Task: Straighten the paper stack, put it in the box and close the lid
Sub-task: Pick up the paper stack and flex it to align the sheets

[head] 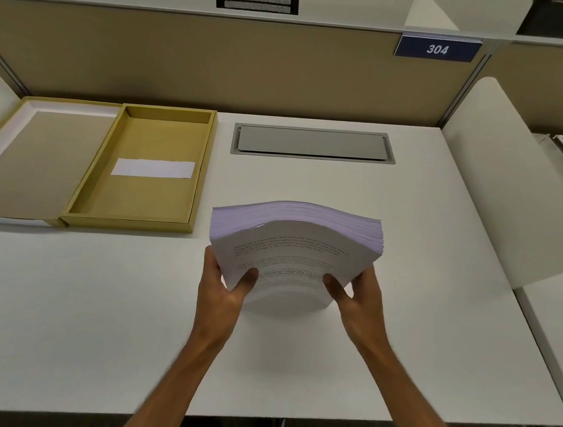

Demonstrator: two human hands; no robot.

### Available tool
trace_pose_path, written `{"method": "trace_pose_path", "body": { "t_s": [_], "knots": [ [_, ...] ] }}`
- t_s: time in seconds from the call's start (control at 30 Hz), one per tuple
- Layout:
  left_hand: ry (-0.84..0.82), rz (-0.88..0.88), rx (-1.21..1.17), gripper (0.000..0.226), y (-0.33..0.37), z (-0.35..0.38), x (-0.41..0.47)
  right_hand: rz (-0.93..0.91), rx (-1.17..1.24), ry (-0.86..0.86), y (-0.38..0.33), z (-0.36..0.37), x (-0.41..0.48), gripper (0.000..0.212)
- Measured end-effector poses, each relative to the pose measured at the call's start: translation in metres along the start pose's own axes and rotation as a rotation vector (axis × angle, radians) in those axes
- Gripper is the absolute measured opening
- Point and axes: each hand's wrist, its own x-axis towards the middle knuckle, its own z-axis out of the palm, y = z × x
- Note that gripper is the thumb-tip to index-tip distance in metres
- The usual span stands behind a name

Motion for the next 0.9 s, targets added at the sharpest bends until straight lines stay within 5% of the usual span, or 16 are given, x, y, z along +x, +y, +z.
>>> {"method": "trace_pose_path", "body": {
  "t_s": [0.13, 0.27, 0.5, 0.9],
  "knots": [
    [0.046, 0.138, -0.24, 0.044, 0.038, 0.011, -0.002, -0.114, 0.191, 0.084, -0.043, 0.009, -0.004, 0.06],
    [0.244, 0.068, -0.314, 0.041, 0.066, 0.03, 0.005, -0.194, 0.28, 0.25, -0.08, 0.026, 0.002, 0.045],
    [0.487, -0.093, -0.173, 0.021, 0.079, 0.046, 0.017, 0.03, 0.237, 0.583, -0.092, 0.047, 0.024, 0.029],
    [0.516, -0.086, -0.116, 0.024, 0.082, 0.044, 0.018, 0.06, 0.152, 0.585, -0.093, 0.045, 0.031, 0.021]
  ]
}}
